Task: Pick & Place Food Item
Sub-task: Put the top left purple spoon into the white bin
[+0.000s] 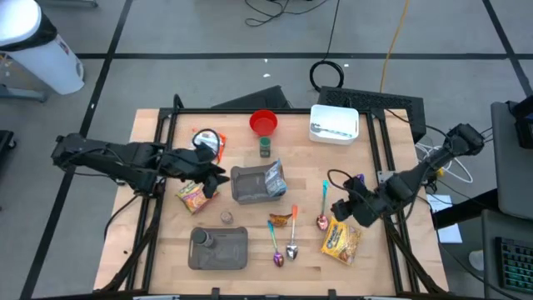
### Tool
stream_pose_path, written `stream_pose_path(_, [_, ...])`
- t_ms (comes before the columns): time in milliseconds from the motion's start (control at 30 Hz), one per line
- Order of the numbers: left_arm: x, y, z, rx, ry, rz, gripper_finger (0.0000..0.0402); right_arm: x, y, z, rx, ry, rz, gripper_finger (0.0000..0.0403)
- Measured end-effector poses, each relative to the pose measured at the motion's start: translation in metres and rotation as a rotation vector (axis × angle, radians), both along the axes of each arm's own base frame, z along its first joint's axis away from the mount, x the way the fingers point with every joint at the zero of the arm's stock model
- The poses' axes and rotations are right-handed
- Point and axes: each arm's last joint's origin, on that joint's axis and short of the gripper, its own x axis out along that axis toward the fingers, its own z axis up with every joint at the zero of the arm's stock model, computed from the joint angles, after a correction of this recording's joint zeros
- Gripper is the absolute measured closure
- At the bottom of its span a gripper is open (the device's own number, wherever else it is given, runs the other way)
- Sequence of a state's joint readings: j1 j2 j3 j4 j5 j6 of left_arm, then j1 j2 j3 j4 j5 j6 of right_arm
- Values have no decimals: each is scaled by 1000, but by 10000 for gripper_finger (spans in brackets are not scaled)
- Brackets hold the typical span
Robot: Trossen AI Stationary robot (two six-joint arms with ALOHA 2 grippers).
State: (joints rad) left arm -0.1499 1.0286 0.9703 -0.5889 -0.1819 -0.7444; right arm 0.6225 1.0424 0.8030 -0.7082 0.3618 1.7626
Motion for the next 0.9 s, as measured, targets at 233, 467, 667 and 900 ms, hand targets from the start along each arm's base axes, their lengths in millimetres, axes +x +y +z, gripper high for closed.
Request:
stream_pose_path(233, [8,-6,-5,44,16,-67,210,8,15,-14,48,32,-77,263])
stream_pose_path(467, [-1,-8,-1,96,15,-234,211,49,9,-33,-5,5,-19,268])
stream_pose_path(667, [-20,-5,7,183,11,-316,211,86,5,-30,-30,-175,223,272])
stream_pose_path(900, [-39,1,15,287,-7,-294,211,97,8,2,-121,-263,415,281])
